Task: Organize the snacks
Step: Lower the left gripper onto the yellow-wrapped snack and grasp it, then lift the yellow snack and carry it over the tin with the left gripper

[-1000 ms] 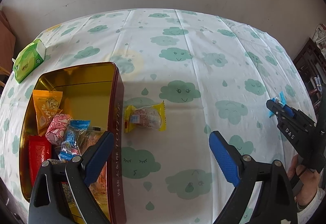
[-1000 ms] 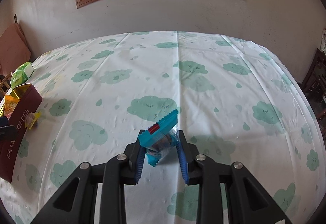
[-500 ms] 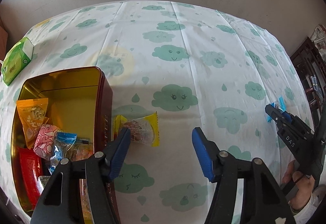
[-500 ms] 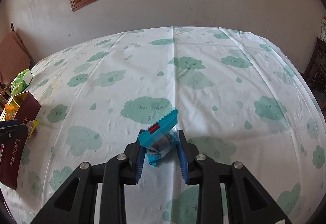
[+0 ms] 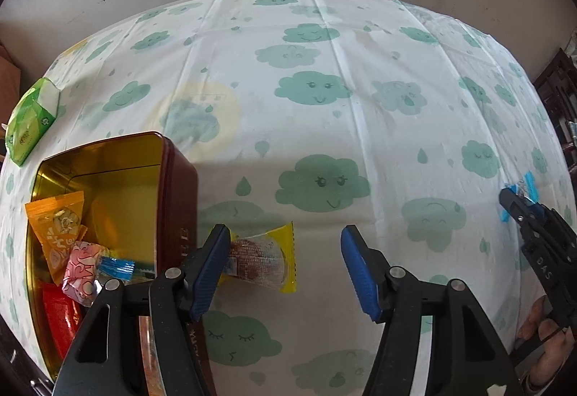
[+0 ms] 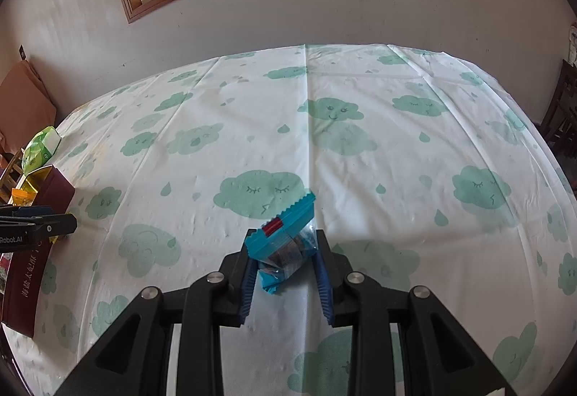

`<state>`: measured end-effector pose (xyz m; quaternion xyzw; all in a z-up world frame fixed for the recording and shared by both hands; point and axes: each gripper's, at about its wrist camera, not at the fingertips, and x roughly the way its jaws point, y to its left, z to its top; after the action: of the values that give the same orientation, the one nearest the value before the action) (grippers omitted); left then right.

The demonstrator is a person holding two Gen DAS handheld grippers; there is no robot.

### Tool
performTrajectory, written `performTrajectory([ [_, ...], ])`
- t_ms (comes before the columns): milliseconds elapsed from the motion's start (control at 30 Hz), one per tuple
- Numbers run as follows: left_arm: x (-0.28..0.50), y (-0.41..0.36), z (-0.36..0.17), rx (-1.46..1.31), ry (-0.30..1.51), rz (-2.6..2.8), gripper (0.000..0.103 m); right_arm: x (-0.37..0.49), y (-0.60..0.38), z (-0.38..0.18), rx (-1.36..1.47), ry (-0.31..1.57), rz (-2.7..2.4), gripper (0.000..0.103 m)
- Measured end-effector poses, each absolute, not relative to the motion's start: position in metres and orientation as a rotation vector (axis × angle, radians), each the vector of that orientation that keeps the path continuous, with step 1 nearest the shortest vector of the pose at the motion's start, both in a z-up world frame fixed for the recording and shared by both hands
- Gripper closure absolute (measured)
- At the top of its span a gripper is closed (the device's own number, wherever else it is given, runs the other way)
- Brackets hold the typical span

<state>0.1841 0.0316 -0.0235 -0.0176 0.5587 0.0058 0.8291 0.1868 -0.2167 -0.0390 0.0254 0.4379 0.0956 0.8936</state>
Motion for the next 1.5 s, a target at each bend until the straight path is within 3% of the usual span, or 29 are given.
performTrajectory([
  [667,0.186,0.036,-0.033,-0.027,1.245,0.047,0.044,0.187,-0.217,-0.039,0.052,0.908,0.198,0.073],
  [933,0.187,0.028,-0.036,-0.006,1.244,0.026,0.062,0.187,-0.217,-0.039,0.053,0.909,0.199,0.073],
  [1500,0.179,0.024,-0.033,0.016,1.225,0.001,0.067,0.187,-0.217,-0.039,0.049,0.908,0.197,0.073],
])
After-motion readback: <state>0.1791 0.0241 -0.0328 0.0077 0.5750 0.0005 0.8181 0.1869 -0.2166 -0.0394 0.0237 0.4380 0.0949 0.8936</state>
